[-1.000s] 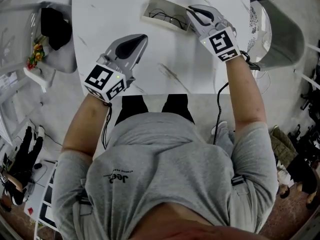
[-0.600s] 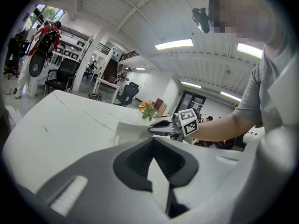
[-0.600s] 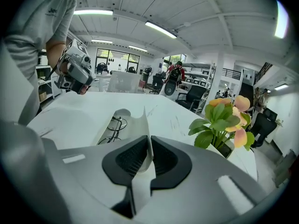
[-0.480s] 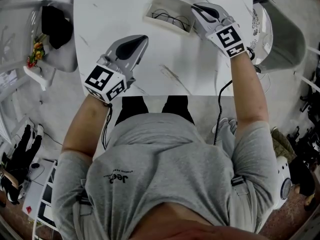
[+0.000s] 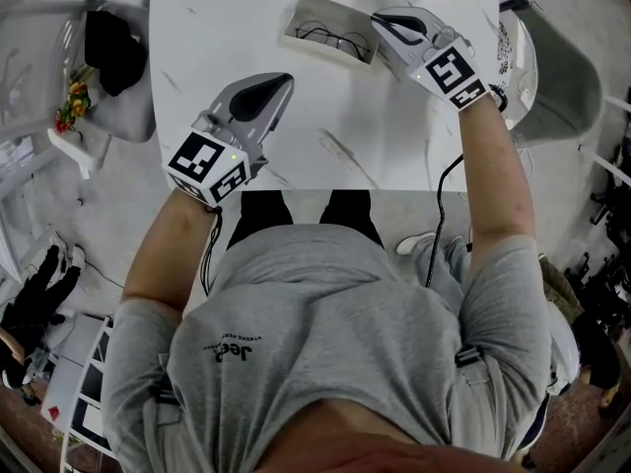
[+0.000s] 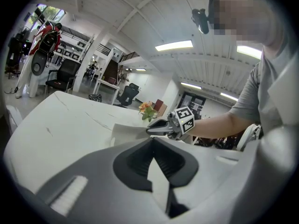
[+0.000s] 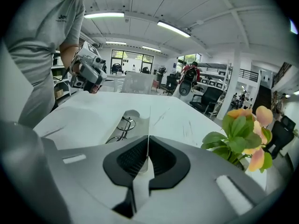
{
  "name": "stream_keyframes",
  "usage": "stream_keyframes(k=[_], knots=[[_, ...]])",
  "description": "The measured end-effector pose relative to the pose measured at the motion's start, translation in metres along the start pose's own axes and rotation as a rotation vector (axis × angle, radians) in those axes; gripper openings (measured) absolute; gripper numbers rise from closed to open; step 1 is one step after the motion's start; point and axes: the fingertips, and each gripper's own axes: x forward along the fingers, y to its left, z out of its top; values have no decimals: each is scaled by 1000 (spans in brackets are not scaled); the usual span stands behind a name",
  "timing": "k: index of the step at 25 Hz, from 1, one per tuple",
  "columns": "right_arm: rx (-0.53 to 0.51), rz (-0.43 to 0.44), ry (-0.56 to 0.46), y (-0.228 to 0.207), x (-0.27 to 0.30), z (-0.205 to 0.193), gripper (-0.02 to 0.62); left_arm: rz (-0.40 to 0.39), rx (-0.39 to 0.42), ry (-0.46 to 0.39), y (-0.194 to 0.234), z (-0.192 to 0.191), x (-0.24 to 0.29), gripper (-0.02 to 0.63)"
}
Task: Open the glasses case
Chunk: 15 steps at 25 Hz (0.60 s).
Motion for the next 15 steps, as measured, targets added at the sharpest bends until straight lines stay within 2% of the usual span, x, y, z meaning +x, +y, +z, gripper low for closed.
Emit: stream_keyframes(k=[8, 15], knots=[[-57, 128, 8, 16, 12, 10, 8, 6, -1, -6, 0, -2, -7, 52], [-53, 99, 40, 15, 16, 7, 10, 11, -4, -15, -2, 1, -9, 52]])
